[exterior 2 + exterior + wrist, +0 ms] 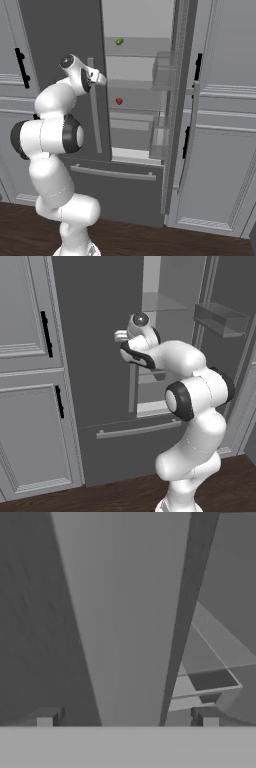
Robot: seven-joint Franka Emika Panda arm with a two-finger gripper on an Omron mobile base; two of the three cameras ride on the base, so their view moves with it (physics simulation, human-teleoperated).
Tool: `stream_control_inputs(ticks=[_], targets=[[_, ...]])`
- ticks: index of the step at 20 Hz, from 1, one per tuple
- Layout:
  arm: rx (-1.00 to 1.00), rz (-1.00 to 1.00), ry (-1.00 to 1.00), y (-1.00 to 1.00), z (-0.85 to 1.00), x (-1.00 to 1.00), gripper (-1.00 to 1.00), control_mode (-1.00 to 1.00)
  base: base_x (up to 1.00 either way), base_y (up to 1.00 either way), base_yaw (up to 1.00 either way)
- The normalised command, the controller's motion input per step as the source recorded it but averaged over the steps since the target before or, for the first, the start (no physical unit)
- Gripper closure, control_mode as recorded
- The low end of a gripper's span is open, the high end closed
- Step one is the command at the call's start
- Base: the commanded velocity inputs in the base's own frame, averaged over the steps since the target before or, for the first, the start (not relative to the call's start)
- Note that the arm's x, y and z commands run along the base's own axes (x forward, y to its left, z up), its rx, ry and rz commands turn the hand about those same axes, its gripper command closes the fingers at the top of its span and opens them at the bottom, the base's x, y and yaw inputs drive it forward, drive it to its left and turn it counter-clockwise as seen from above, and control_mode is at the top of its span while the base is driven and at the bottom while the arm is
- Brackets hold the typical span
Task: Take the strawberry from the fridge and place it on top of the pancake, located on the dining counter.
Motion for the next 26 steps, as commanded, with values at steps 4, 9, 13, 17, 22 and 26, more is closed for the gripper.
stream_control_inputs(ticks=[4,9,13,17,22,26], targets=[[0.0,0.0,-0.1,0.0,-0.21,0.14,-1.0,-1.0,0.0,0.0,0.0],[0.0,0.0,-0.01,0.0,-0.16,0.13,-1.0,-1.0,0.0,0.0,0.0],[0.0,0.0,0.0,0.0,-0.16,0.02,-1.0,-1.0,0.0,0.0,0.0],[0.0,0.0,-0.01,0.0,-0.13,0.0,-1.0,-1.0,0.0,0.0,0.0],[0.0,0.0,-0.01,0.0,0.0,0.11,1.0,-1.0,0.0,0.0,0.0],[0.0,0.0,0.0,0.0,0.0,0.05,1.0,-1.0,0.0,0.0,0.0]])
